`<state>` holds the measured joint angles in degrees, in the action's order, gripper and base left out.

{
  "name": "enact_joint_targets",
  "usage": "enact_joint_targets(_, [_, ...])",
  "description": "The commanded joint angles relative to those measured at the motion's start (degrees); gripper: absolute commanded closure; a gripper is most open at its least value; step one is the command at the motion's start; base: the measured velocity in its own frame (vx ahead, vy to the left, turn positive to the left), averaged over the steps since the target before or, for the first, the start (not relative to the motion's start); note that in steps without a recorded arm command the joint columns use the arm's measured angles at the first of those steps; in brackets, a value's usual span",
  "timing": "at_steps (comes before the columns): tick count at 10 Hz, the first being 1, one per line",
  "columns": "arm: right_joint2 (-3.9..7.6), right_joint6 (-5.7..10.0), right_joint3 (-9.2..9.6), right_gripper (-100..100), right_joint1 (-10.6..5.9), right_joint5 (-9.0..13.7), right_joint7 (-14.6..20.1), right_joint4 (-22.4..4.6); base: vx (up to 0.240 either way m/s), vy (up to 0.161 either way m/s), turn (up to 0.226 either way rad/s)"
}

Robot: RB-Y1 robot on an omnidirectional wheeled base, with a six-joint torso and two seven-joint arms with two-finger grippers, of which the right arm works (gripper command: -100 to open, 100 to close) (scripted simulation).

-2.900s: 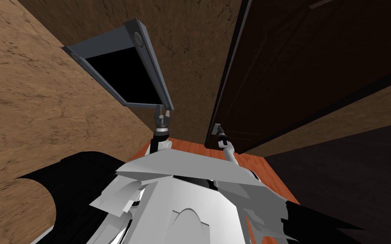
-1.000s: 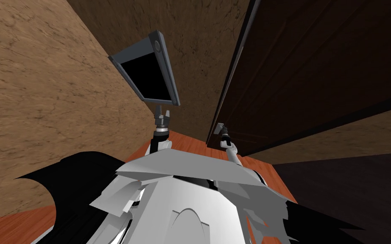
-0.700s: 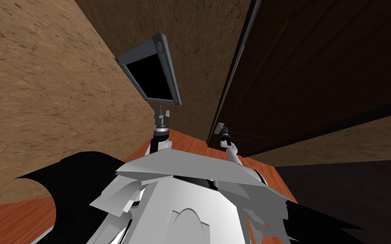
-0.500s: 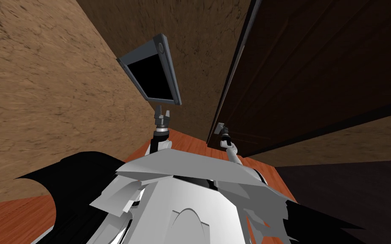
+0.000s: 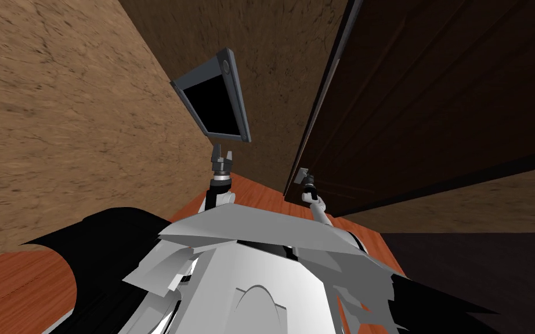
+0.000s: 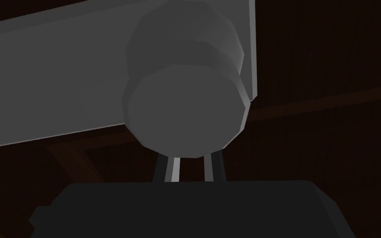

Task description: Pull the door open

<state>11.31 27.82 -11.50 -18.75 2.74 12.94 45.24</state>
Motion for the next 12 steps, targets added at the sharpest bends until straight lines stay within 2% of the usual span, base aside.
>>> enact_joint_targets(1, [-0.81,-0.49,1.47,100,0.09,1.7,2.9,1.3,-0.048,-0.027,0.139])
enact_joint_targets(2, [-0.81,-0.49,1.47,100,0.09,1.7,3.2,1.3,-0.044,-0.022,0.040])
enact_joint_targets(4, [-0.22,-0.53,2.07,100,0.09,5.2,7.1,1.1,-0.065,-0.032,0.125])
enact_joint_targets(5, [0.58,-0.63,0.93,-100,0.71,5.6,8.1,0.4,-0.084,-0.050,0.050])
enact_joint_targets(8, [-0.31,-0.73,0.56,-100,0.56,8.1,11.8,0.8,-0.083,-0.025,0.033])
enact_joint_targets(12, [-1.98,-0.91,-0.12,-100,0.28,12.7,18.1,1.4,-0.101,-0.012,0.133])
